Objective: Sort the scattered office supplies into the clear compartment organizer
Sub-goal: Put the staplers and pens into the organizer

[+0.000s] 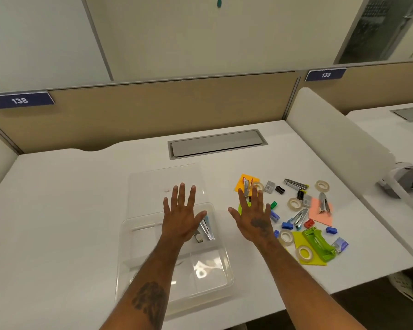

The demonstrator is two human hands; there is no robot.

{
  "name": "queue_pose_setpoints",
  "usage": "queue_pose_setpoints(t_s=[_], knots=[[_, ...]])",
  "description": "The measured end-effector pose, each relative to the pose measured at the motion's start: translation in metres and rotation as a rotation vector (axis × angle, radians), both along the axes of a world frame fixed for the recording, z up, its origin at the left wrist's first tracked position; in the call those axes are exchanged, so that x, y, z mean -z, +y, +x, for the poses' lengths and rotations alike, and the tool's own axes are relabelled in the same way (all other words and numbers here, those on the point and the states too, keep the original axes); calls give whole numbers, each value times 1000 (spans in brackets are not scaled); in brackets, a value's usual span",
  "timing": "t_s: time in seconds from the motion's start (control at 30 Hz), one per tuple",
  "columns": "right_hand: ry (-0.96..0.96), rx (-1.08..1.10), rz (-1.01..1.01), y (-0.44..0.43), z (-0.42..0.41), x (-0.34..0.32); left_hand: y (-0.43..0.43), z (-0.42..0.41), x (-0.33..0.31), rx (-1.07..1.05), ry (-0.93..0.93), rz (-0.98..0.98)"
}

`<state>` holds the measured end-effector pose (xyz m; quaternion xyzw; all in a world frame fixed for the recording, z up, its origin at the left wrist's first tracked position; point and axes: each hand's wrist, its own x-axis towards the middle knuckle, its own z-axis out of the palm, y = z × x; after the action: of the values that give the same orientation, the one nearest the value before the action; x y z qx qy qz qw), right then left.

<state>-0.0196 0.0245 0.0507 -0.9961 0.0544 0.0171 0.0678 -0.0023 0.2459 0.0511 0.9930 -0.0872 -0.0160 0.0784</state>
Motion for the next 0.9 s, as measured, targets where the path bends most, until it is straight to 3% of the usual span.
queue_pose_setpoints(t_s=[0.5,0.6,0.77,0.9], knots=[[25,238,54,-110,-15,11,-102,24,13,148,28,-26],[114,243,13,-136,-15,19,-127,29,22,171,68,-21],[-6,287,-10,-168,-16,34,-166,34,35,189,140,5],[70,330,-20,-191,-4,42,-191,42,39,150,183,-30]])
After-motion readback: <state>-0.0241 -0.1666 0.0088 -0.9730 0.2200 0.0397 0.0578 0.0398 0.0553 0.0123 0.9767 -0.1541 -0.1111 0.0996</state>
